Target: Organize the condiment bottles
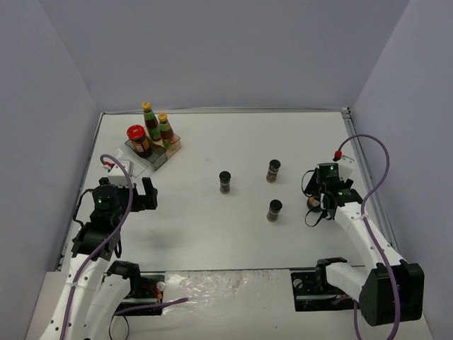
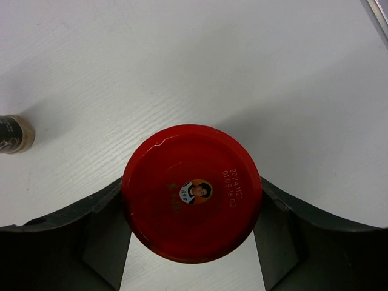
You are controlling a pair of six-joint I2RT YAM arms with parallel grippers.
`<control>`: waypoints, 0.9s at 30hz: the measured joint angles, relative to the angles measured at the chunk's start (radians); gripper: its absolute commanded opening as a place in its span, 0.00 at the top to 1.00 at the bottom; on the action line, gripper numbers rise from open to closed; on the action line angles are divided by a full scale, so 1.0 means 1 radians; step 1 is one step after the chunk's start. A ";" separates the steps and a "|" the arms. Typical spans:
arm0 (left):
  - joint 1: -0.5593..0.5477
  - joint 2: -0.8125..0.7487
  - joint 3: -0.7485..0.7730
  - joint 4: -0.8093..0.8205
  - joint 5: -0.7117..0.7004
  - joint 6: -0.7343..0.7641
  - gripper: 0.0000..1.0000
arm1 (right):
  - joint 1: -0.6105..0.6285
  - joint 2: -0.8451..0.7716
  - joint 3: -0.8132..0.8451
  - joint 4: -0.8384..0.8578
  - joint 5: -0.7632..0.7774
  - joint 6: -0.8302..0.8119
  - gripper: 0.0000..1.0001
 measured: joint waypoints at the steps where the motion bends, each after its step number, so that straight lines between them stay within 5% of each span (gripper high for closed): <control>1: 0.000 0.000 0.000 -0.001 -0.003 0.000 0.03 | 0.001 -0.003 0.000 -0.001 -0.007 -0.007 1.00; 6: 0.000 -0.002 0.000 -0.005 -0.019 0.000 0.03 | 0.050 -0.029 0.024 -0.056 -0.051 -0.042 1.00; 14: 0.000 -0.002 0.000 -0.013 -0.047 0.000 0.03 | 0.348 0.006 0.355 -0.152 -0.057 -0.126 1.00; 27: 0.000 -0.011 0.000 -0.021 -0.130 -0.004 0.03 | 0.709 0.509 0.933 -0.146 -0.205 -0.348 1.00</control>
